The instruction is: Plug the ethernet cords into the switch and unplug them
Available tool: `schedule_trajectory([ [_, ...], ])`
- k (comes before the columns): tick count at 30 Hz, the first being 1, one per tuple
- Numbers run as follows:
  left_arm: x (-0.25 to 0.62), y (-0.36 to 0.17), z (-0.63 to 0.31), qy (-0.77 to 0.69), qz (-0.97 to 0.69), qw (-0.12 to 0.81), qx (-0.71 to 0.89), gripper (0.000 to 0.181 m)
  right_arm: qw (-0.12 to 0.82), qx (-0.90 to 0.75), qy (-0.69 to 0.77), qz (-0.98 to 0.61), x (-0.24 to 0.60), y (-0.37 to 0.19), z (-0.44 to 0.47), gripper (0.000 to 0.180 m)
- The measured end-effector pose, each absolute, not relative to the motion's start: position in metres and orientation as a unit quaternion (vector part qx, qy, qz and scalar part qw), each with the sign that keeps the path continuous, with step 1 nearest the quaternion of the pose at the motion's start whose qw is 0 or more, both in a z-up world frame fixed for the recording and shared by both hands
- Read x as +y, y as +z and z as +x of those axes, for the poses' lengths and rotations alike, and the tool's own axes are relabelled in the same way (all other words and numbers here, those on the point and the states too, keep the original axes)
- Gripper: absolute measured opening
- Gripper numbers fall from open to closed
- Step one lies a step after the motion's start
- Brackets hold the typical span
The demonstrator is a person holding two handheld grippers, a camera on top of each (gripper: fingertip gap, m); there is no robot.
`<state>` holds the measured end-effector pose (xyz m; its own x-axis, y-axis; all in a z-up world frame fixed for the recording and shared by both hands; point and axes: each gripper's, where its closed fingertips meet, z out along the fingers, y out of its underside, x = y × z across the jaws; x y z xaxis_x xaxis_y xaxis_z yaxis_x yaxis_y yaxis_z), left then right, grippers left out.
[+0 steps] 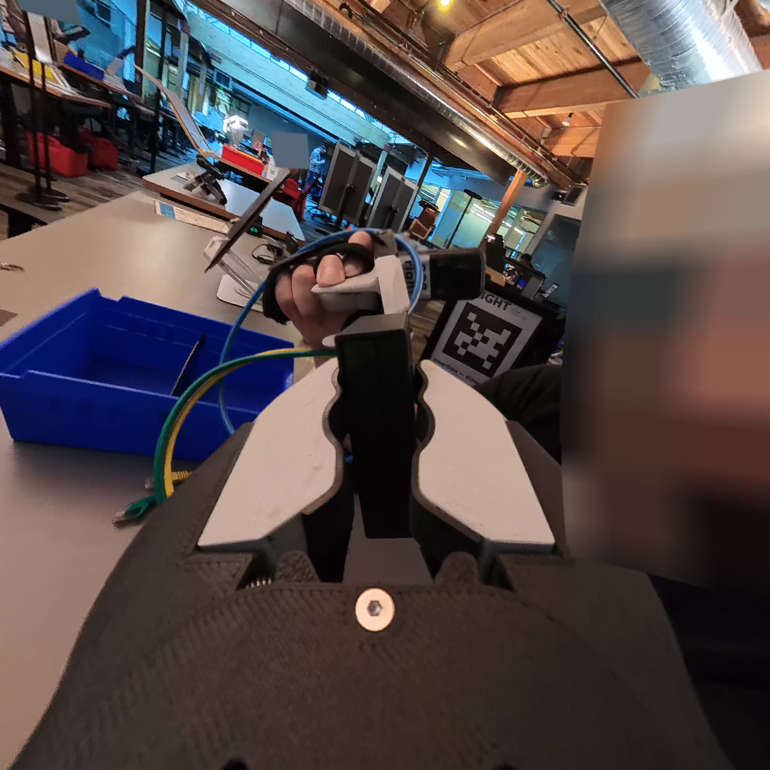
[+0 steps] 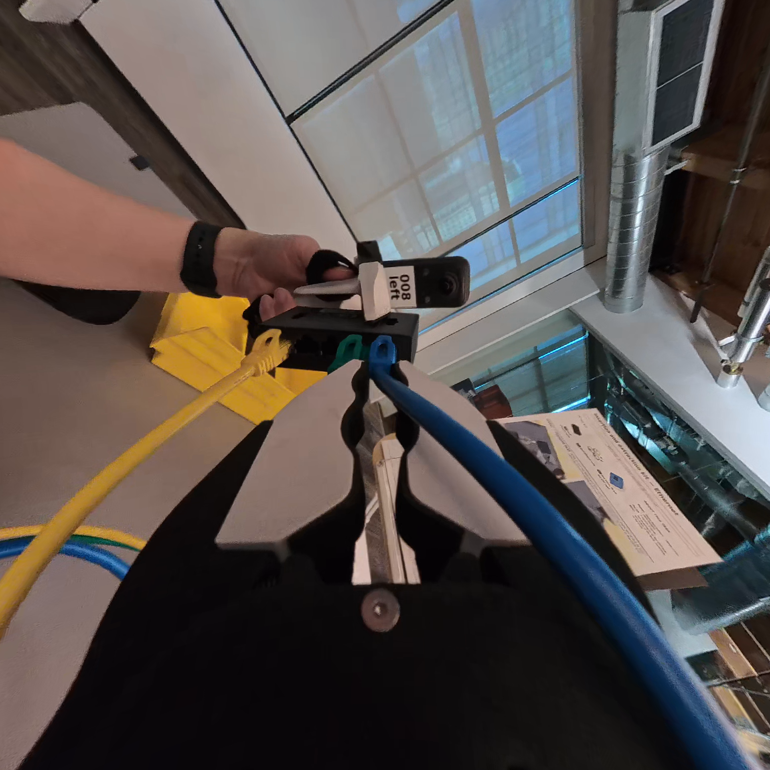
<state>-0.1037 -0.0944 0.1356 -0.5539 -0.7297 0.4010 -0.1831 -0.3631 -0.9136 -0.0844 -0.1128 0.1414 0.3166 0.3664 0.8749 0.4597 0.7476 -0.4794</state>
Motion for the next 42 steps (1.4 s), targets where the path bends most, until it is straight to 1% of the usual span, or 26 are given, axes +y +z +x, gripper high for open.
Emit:
schedule_trajectory([
  [7,-0.078,0.129,-0.105,-0.721,-0.46,0.152,0.496,0.027,0.712,-0.59,-0.105,-0.365,-0.098,0.132,-0.085,0.012],
  [10,-0.071,0.13,-0.107,-0.72,-0.46,0.163,0.494,0.027,0.706,-0.588,-0.107,-0.379,-0.094,0.13,-0.082,0.011],
  [12,-0.064,0.141,-0.12,-0.737,-0.445,0.175,0.478,0.027,0.71,-0.573,-0.123,-0.39,-0.089,0.133,-0.07,0.002],
  [13,-0.06,0.144,-0.127,-0.739,-0.444,0.183,0.472,0.027,0.716,-0.562,-0.124,-0.394,-0.088,0.136,-0.064,0.001],
  [16,-0.05,0.142,-0.14,-0.715,-0.458,0.223,0.478,0.027,0.735,-0.53,-0.052,-0.419,-0.089,0.146,-0.057,0.001],
  [18,-0.044,0.145,-0.144,-0.709,-0.467,0.241,0.47,0.027,0.71,-0.543,-0.011,-0.449,-0.088,0.136,-0.064,0.001],
  [22,-0.024,0.149,-0.156,-0.698,-0.486,0.289,0.438,0.027,0.625,-0.534,-0.097,-0.561,-0.059,0.107,-0.038,0.001],
  [23,-0.018,0.15,-0.159,-0.698,-0.491,0.299,0.427,0.027,0.607,-0.534,-0.096,-0.581,-0.057,0.1,-0.034,0.001],
  [27,0.001,0.15,-0.164,-0.68,-0.519,0.336,0.395,0.027,0.554,-0.585,0.002,-0.591,-0.077,0.077,-0.055,0.001],
  [29,0.011,0.154,-0.167,-0.686,-0.524,0.35,0.364,0.027,0.507,-0.617,0.055,-0.6,-0.093,0.061,-0.069,0.002],
  [31,0.022,0.152,-0.17,-0.684,-0.535,0.362,0.339,0.027,0.48,-0.636,0.072,-0.6,-0.102,0.053,-0.077,0.004],
  [32,0.026,0.147,-0.169,-0.673,-0.547,0.365,0.34,0.028,0.504,-0.632,0.059,-0.586,-0.099,0.061,-0.083,0.005],
  [33,0.029,0.142,-0.167,-0.658,-0.561,0.367,0.344,0.027,0.555,-0.609,0.045,-0.564,-0.093,0.08,-0.091,0.008],
  [36,0.027,0.135,-0.158,-0.638,-0.578,0.365,0.355,0.028,0.692,-0.506,0.078,-0.508,-0.09,0.139,-0.11,0.017],
  [37,0.025,0.134,-0.154,-0.634,-0.579,0.362,0.362,0.027,0.712,-0.485,0.064,-0.503,-0.086,0.146,-0.109,0.019],
  [39,0.019,0.131,-0.146,-0.626,-0.583,0.357,0.374,0.027,0.727,-0.461,-0.02,-0.509,-0.067,0.145,-0.101,0.025],
  [42,0.011,0.128,-0.134,-0.622,-0.586,0.344,0.39,0.027,0.703,-0.461,-0.106,-0.531,-0.04,0.126,-0.092,0.024],
])
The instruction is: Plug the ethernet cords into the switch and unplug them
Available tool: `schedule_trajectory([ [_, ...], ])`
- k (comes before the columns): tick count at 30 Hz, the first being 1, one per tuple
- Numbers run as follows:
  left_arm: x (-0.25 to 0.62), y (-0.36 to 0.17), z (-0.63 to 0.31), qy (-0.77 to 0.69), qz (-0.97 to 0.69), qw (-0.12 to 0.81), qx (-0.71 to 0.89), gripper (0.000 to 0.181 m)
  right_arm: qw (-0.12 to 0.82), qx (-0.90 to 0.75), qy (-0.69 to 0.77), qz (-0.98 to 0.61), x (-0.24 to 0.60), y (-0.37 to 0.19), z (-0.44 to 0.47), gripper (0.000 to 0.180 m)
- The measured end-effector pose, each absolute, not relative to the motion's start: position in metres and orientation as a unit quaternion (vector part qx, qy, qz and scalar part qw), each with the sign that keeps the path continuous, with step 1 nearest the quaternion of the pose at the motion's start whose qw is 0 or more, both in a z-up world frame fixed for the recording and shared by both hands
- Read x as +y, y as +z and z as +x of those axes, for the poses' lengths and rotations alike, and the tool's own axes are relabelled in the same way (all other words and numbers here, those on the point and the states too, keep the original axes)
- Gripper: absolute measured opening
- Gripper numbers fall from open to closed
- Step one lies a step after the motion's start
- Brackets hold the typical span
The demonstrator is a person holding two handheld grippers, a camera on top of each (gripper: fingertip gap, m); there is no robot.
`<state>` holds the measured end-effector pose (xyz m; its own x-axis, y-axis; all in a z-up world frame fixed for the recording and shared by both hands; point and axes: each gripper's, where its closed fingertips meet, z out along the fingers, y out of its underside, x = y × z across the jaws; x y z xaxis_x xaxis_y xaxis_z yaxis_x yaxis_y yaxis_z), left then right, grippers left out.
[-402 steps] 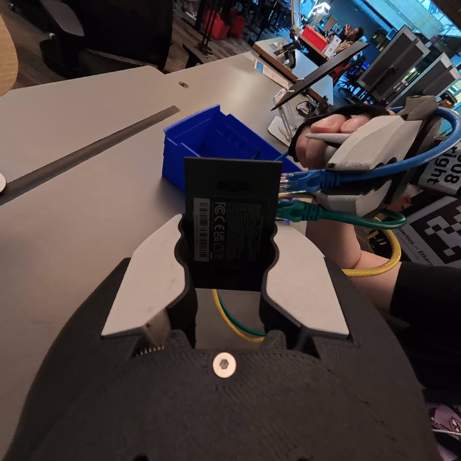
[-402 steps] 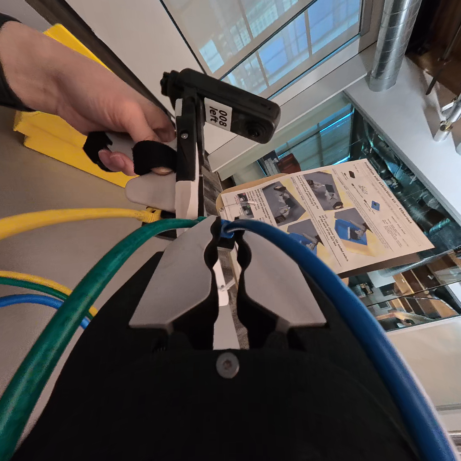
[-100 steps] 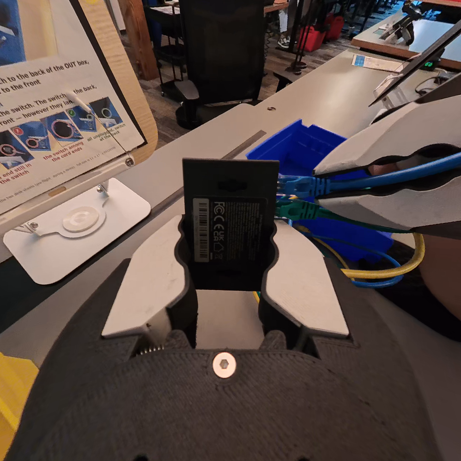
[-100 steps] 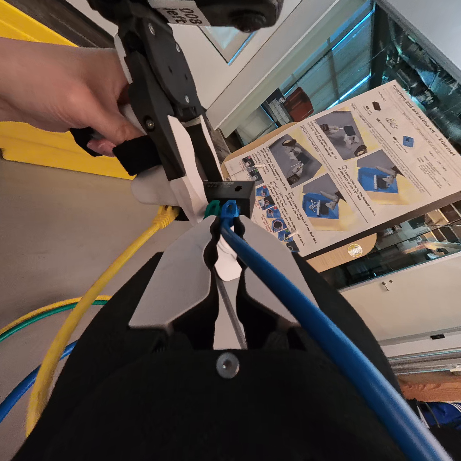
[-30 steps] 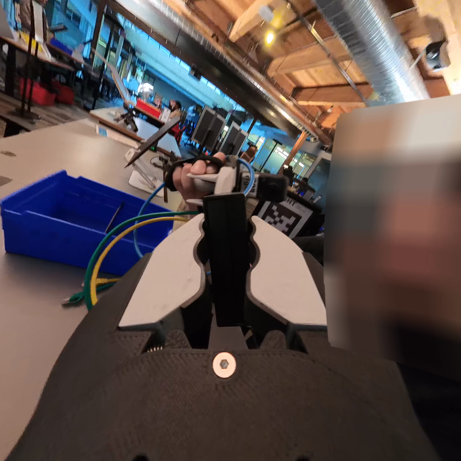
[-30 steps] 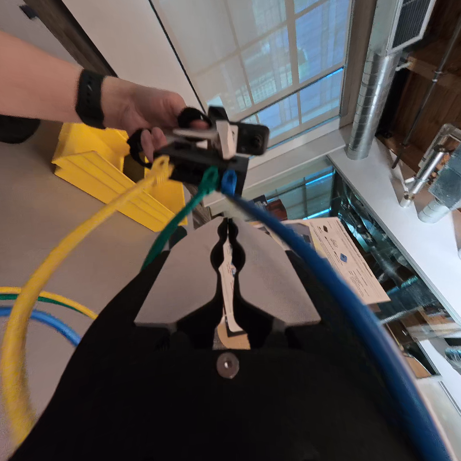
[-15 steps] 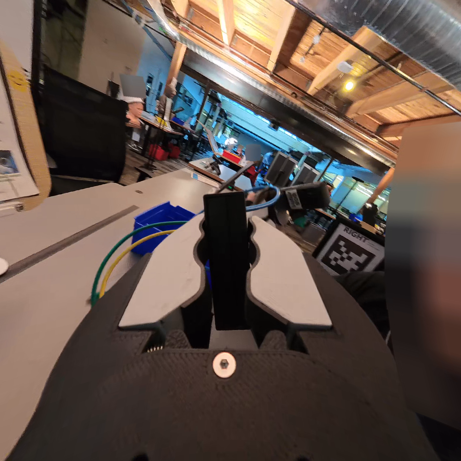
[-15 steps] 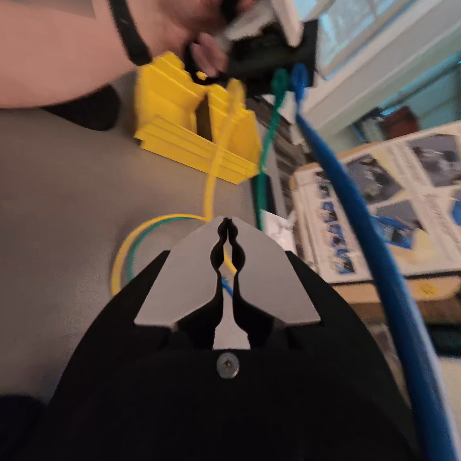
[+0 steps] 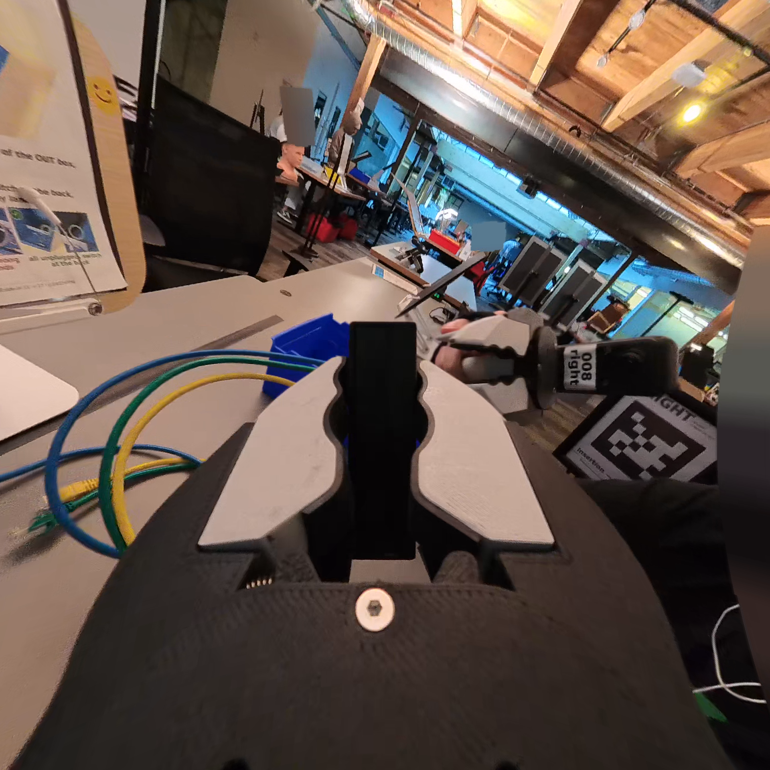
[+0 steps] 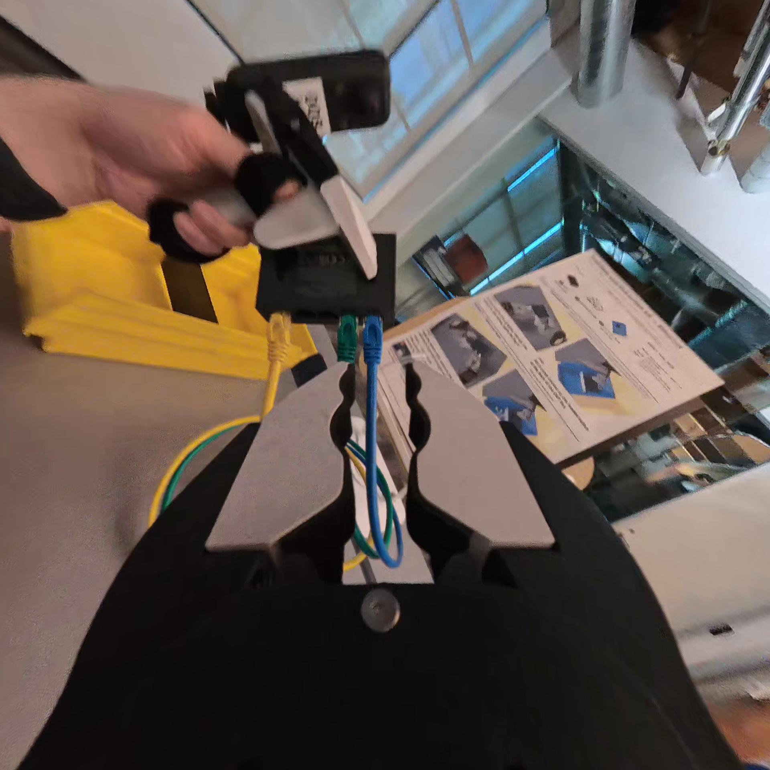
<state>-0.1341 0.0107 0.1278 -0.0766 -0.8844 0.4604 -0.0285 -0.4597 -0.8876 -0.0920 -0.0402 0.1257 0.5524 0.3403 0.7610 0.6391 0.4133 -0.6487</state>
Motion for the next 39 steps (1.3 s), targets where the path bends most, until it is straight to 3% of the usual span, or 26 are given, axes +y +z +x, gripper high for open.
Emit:
schedule_trajectory([
  [7,-0.004,0.127,-0.121,-0.626,-0.577,0.324,0.413,0.027,0.662,-0.458,-0.124,-0.58,-0.012,0.097,-0.08,0.018],
  [10,-0.006,0.128,-0.12,-0.633,-0.572,0.321,0.412,0.028,0.664,-0.46,-0.12,-0.577,-0.012,0.096,-0.079,0.007],
  [18,-0.003,0.124,-0.12,-0.637,-0.578,0.314,0.402,0.028,0.657,-0.462,-0.142,-0.578,-0.01,0.093,-0.079,0.007],
  [24,0.01,0.126,-0.123,-0.649,-0.586,0.316,0.368,0.028,0.707,-0.464,-0.137,-0.516,-0.024,0.11,-0.091,0.006],
  [34,0.006,0.127,-0.12,-0.671,-0.583,0.294,0.351,0.027,0.667,-0.486,-0.238,-0.511,-0.012,0.094,-0.092,0.007],
  [39,0.001,0.125,-0.121,-0.65,-0.581,0.308,0.38,0.028,0.66,-0.49,-0.218,-0.525,-0.014,0.092,-0.093,0.006],
])
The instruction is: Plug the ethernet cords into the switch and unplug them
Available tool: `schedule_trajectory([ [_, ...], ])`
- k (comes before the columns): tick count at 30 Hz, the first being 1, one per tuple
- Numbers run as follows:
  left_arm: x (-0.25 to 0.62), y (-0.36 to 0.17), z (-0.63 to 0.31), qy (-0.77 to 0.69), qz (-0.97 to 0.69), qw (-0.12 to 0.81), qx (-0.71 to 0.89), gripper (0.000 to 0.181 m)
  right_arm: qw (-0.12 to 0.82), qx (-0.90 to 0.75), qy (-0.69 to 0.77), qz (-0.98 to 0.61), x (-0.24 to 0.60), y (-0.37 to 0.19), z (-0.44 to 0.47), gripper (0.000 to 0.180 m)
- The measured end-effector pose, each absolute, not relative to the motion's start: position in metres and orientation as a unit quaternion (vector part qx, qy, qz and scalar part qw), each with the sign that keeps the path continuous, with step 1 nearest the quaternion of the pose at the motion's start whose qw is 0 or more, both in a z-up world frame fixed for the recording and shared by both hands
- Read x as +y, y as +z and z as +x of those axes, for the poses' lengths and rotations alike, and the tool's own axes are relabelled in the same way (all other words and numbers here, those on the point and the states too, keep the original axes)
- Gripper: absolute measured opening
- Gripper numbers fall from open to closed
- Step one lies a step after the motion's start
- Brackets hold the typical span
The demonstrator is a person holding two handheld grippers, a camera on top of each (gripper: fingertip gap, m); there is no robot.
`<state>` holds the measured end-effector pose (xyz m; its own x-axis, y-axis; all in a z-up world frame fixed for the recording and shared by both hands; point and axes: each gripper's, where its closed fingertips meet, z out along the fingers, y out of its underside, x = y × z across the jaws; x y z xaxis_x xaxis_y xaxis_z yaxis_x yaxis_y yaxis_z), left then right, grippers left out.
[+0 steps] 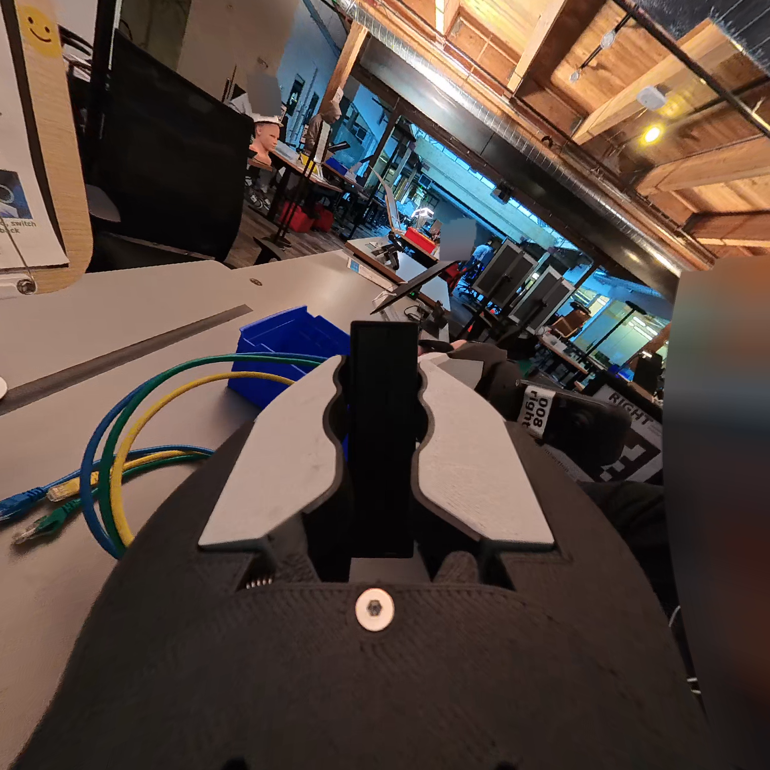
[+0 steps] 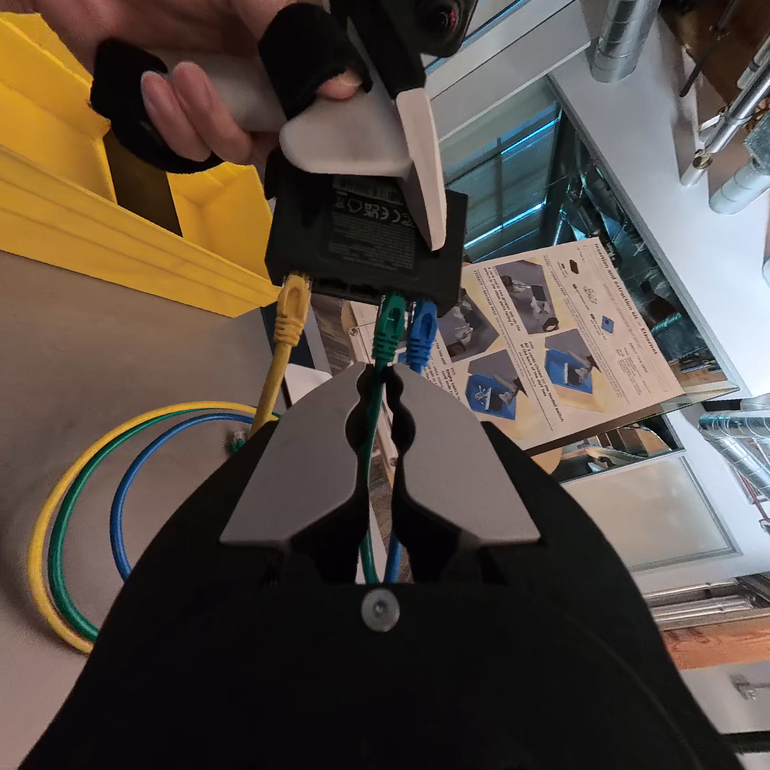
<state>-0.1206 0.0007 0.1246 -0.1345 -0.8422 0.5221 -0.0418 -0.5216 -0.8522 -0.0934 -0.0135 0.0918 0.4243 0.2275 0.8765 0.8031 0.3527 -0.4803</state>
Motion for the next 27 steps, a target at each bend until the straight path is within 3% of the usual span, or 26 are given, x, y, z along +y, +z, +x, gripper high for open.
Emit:
schedule_trajectory([
  [15,0.03,0.126,-0.126,-0.669,-0.597,0.322,0.304,0.027,0.679,-0.474,-0.16,-0.538,-0.015,0.093,-0.104,0.005],
  [22,0.025,0.129,-0.127,-0.676,-0.591,0.315,0.308,0.028,0.643,-0.486,-0.07,-0.587,-0.011,0.07,-0.118,0.021],
  [24,0.022,0.127,-0.122,-0.671,-0.593,0.312,0.315,0.027,0.634,-0.497,-0.067,-0.589,-0.011,0.063,-0.121,0.01],
  [27,0.023,0.125,-0.121,-0.668,-0.595,0.316,0.316,0.027,0.627,-0.501,-0.083,-0.591,-0.009,0.061,-0.118,0.01],
])
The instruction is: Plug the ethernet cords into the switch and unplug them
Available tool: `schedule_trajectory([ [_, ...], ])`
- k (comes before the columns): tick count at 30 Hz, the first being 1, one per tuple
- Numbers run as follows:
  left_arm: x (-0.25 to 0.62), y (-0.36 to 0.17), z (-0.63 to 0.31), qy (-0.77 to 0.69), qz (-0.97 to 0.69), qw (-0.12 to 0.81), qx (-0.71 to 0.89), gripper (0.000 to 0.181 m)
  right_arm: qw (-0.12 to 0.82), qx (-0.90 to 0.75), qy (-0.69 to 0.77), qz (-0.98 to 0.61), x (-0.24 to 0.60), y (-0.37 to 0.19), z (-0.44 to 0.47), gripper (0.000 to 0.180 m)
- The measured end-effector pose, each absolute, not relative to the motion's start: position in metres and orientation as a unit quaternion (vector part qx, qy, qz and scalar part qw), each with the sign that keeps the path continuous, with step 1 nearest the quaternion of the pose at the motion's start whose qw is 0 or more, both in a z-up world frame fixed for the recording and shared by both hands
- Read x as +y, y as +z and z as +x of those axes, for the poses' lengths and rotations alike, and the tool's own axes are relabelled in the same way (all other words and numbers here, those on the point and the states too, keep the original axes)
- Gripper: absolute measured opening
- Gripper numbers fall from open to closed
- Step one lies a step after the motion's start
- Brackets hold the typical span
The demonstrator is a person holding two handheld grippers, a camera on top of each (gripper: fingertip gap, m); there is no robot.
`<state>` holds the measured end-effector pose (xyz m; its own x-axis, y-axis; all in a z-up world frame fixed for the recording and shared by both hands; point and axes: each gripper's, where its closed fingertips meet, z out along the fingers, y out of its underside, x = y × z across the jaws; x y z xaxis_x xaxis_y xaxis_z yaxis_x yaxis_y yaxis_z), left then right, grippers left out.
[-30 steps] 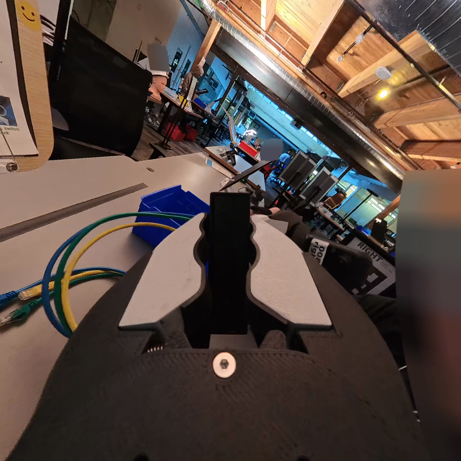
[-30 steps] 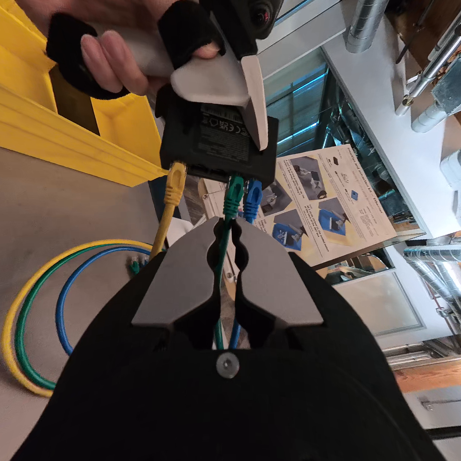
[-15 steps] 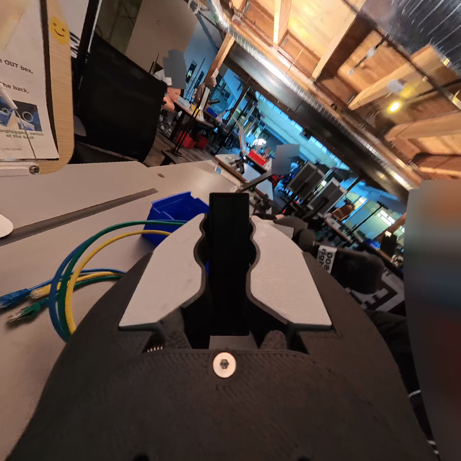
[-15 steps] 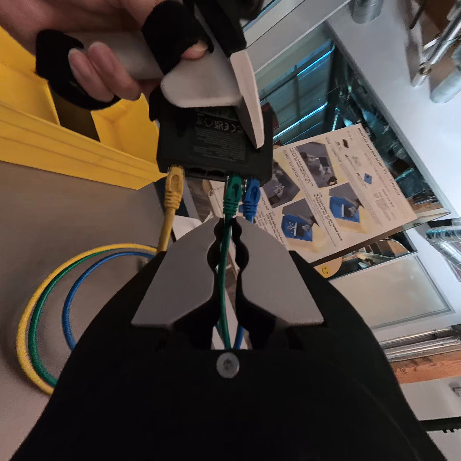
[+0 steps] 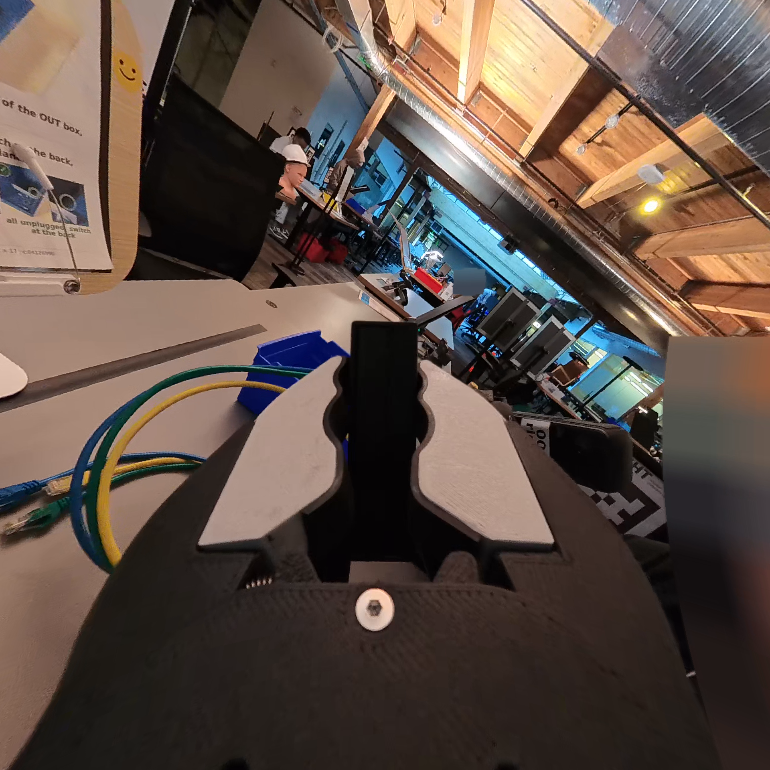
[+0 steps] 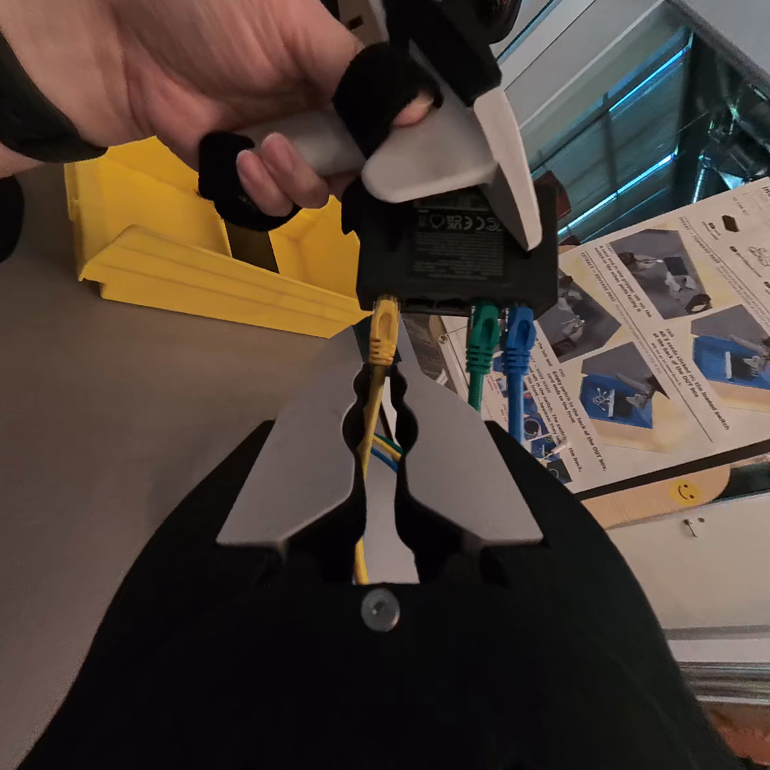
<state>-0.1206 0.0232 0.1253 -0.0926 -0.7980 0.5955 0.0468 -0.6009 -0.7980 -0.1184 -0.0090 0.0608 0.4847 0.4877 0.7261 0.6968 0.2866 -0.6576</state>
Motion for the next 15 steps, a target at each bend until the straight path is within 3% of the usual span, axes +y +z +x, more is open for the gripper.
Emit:
schedule_trajectory([
  [11,0.013,0.116,-0.121,-0.63,-0.601,0.309,0.382,0.027,0.588,-0.539,-0.053,-0.601,-0.019,0.051,-0.125,0.011],
  [15,-0.002,0.109,-0.12,-0.592,-0.589,0.314,0.452,0.026,0.624,-0.52,0.024,-0.583,-0.043,0.085,-0.115,0.013],
])
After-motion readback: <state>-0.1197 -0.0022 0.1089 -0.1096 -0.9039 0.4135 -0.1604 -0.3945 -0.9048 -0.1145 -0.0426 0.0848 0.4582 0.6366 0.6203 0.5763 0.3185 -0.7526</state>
